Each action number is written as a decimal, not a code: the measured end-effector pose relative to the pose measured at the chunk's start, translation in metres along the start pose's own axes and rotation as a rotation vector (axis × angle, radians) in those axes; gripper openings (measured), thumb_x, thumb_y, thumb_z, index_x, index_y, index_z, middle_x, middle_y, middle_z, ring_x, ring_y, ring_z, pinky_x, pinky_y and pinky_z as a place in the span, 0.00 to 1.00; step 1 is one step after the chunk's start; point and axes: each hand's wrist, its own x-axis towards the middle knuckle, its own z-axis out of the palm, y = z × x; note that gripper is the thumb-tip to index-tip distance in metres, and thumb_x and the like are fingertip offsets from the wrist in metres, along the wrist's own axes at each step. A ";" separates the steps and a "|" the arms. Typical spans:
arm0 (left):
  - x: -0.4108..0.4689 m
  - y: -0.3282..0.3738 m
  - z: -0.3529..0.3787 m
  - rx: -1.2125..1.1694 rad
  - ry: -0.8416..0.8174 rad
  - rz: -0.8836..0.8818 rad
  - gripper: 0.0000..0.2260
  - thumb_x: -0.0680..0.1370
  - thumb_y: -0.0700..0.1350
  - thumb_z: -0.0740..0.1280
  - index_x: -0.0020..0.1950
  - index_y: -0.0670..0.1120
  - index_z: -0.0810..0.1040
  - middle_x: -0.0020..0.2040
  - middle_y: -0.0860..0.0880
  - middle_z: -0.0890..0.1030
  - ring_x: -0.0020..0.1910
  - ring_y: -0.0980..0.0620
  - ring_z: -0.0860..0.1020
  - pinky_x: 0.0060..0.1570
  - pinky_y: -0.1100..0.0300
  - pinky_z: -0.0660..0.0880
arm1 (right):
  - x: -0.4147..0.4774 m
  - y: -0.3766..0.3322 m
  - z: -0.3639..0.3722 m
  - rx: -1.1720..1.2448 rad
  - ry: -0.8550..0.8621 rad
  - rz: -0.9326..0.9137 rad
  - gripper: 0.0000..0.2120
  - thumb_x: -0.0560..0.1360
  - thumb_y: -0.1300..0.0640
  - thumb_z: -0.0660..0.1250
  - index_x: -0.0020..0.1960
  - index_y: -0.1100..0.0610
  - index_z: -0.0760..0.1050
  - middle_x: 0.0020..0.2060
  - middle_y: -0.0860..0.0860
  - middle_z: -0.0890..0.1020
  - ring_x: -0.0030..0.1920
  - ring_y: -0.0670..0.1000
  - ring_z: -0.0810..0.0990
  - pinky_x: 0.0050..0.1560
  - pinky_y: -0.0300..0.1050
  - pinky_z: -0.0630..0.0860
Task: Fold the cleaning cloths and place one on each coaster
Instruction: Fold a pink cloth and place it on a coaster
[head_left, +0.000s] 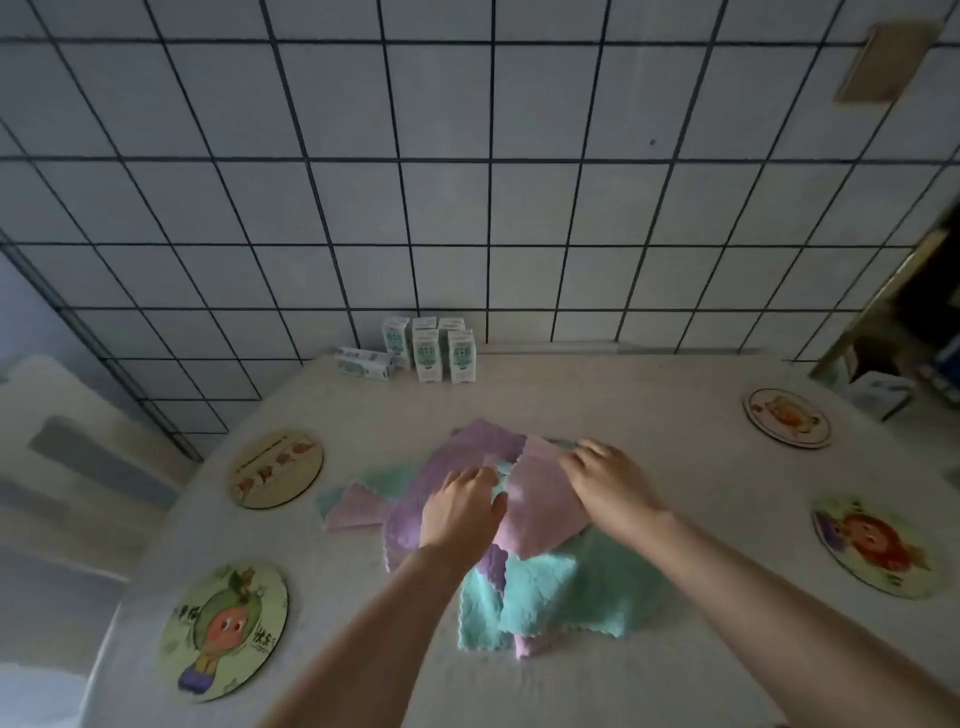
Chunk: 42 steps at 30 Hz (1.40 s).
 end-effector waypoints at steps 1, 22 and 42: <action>0.009 -0.001 0.006 -0.044 -0.043 -0.041 0.13 0.79 0.53 0.60 0.60 0.49 0.75 0.57 0.50 0.80 0.56 0.48 0.76 0.49 0.52 0.76 | 0.012 0.003 0.011 0.008 0.020 -0.004 0.19 0.54 0.66 0.74 0.45 0.60 0.79 0.42 0.56 0.82 0.48 0.58 0.81 0.46 0.48 0.80; 0.069 0.002 0.058 -0.450 -0.003 -0.085 0.14 0.72 0.38 0.65 0.56 0.48 0.78 0.46 0.50 0.81 0.48 0.49 0.77 0.49 0.55 0.73 | 0.125 0.032 0.067 0.122 -0.159 -0.072 0.14 0.79 0.60 0.55 0.62 0.58 0.71 0.59 0.56 0.72 0.59 0.59 0.72 0.54 0.55 0.74; -0.015 0.008 -0.049 -0.597 -0.031 0.006 0.15 0.78 0.45 0.66 0.64 0.47 0.72 0.54 0.53 0.76 0.47 0.55 0.78 0.40 0.67 0.76 | 0.037 0.035 -0.048 0.324 0.492 -0.129 0.12 0.67 0.68 0.73 0.51 0.61 0.83 0.50 0.58 0.84 0.49 0.61 0.81 0.51 0.51 0.77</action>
